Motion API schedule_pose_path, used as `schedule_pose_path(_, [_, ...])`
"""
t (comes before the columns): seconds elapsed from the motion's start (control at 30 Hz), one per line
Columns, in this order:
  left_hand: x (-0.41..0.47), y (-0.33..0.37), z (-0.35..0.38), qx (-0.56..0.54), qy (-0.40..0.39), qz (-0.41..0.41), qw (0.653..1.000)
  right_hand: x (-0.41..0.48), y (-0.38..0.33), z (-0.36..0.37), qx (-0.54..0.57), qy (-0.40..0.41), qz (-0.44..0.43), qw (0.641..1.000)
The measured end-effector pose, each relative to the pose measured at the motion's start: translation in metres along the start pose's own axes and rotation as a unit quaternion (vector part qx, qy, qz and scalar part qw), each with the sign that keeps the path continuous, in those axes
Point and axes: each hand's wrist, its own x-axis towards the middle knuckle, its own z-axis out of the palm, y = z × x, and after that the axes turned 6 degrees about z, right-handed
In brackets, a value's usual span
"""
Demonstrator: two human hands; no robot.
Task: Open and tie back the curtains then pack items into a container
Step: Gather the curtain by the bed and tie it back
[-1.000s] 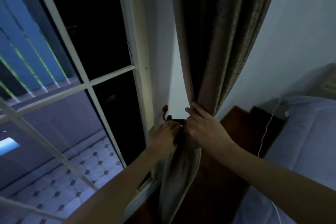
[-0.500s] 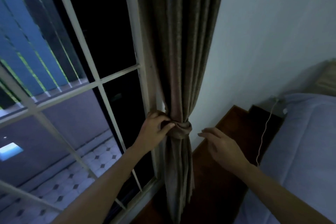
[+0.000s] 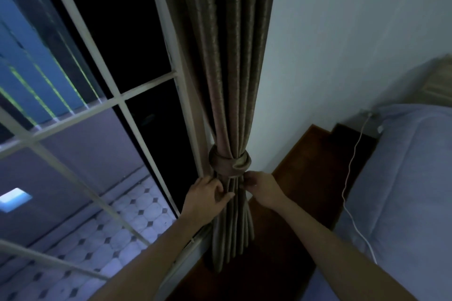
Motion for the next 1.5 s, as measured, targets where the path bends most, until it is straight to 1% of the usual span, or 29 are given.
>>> schedule_pose_path(0.07, [0.01,-0.002,-0.002,0.014,-0.013,-0.021,1.0,0.001,0.0,0.008,0.003,0.013,-0.001,1.0])
schedule_pose_path(0.17, [0.015,-0.009,0.001,0.023,-0.018,-0.01,1.0,-0.009,0.003,0.028,0.023,0.026,-0.026,0.999])
schedule_pose_path(0.23, [0.012,-0.018,0.001,0.016,-0.014,-0.016,1.0,-0.013,0.004,0.037,0.032,0.012,-0.037,0.999])
schedule_pose_path(0.3, [0.012,-0.024,-0.005,0.014,-0.017,-0.022,1.0,-0.008,0.004,0.037,0.055,-0.013,-0.018,0.998])
schedule_pose_path(0.33, [0.011,-0.025,-0.009,0.013,-0.017,-0.023,1.0,-0.006,0.0,0.035,0.09,-0.016,0.013,0.996])
schedule_pose_path(0.37, [0.01,-0.024,-0.014,0.007,-0.011,-0.026,1.0,-0.006,-0.003,0.032,0.154,-0.004,0.042,0.987])
schedule_pose_path(0.4, [0.007,-0.023,-0.02,-0.006,0.003,-0.031,1.0,-0.006,-0.007,0.028,0.246,0.021,0.074,0.966])
schedule_pose_path(0.43, [0.004,-0.019,-0.026,-0.024,0.026,-0.033,0.999,-0.009,-0.011,0.022,0.35,0.051,0.108,0.929])
schedule_pose_path(0.47, [-0.001,-0.015,-0.032,-0.041,0.057,-0.026,0.997,-0.011,-0.016,0.015,0.448,0.063,0.134,0.882])
schedule_pose_path(0.5, [-0.004,-0.01,-0.039,-0.05,0.093,-0.006,0.994,-0.013,-0.021,0.007,0.516,0.061,0.146,0.842])
schedule_pose_path(0.53, [-0.005,-0.004,-0.045,-0.052,0.127,0.023,0.99,-0.012,-0.026,0.0,0.544,0.05,0.15,0.824])
schedule_pose_path(0.57, [-0.003,0.002,-0.052,-0.052,0.157,0.053,0.985,-0.011,-0.029,-0.005,0.549,0.033,0.149,0.822])
schedule_pose_path(0.6, [0.0,0.008,-0.058,-0.052,0.176,0.079,0.98,-0.01,-0.034,-0.008,0.539,0.014,0.148,0.829])
schedule_pose_path(0.67, [0.008,0.015,-0.064,-0.04,0.184,0.122,0.974,-0.007,-0.04,-0.008,0.526,-0.021,0.165,0.834])
schedule_pose_path(0.7, [0.011,0.017,-0.064,-0.025,0.181,0.136,0.974,-0.004,-0.04,-0.007,0.531,-0.031,0.176,0.828])
schedule_pose_path(0.73, [0.013,0.018,-0.062,-0.009,0.175,0.144,0.974,-0.002,-0.039,-0.005,0.549,-0.04,0.188,0.813])
schedule_pose_path(0.83, [0.016,0.017,-0.058,0.011,0.171,0.145,0.974,0.002,-0.034,0.001,0.628,-0.067,0.215,0.745])
schedule_pose_path(0.87, [0.017,0.017,-0.058,0.022,0.171,0.148,0.974,0.003,-0.032,0.004,0.642,-0.076,0.22,0.731])
schedule_pose_path(0.9, [0.018,0.018,-0.058,0.041,0.169,0.153,0.973,0.004,-0.03,0.009,0.641,-0.081,0.228,0.728])
schedule_pose_path(0.93, [0.018,0.019,-0.059,0.062,0.169,0.158,0.971,0.004,-0.029,0.013,0.635,-0.083,0.233,0.731])
schedule_pose_path(0.97, [0.019,0.021,-0.058,0.08,0.169,0.159,0.969,0.003,-0.029,0.017,0.619,-0.077,0.234,0.745])
schedule_pose_path(1.07, [0.016,0.023,-0.057,0.09,0.176,0.125,0.972,-0.001,-0.033,0.017,0.561,-0.039,0.21,0.8])
schedule_pose_path(1.1, [0.015,0.022,-0.056,0.08,0.181,0.111,0.974,-0.001,-0.033,0.015,0.549,-0.037,0.201,0.81])
schedule_pose_path(1.2, [0.006,0.019,-0.049,-0.004,0.183,0.068,0.981,0.001,-0.03,0.003,0.552,-0.023,0.176,0.815])
schedule_pose_path(1.27, [-0.002,0.017,-0.039,-0.033,0.169,0.045,0.984,0.004,-0.031,-0.002,0.514,0.005,0.157,0.843])
schedule_pose_path(1.37, [-0.016,0.007,-0.018,0.034,0.121,0.023,0.992,0.004,-0.027,0.01,0.38,0.007,0.142,0.914])
schedule_pose_path(1.43, [-0.022,-0.002,-0.006,0.075,0.091,-0.014,0.993,0.002,-0.012,0.027,0.226,-0.01,0.116,0.967])
schedule_pose_path(1.47, [-0.023,-0.005,-0.003,0.09,0.079,-0.034,0.992,0.0,-0.003,0.034,0.147,-0.03,0.096,0.984])
schedule_pose_path(1.5, [-0.022,-0.007,0.0,0.106,0.064,-0.052,0.991,-0.002,0.005,0.04,0.085,-0.052,0.077,0.992])
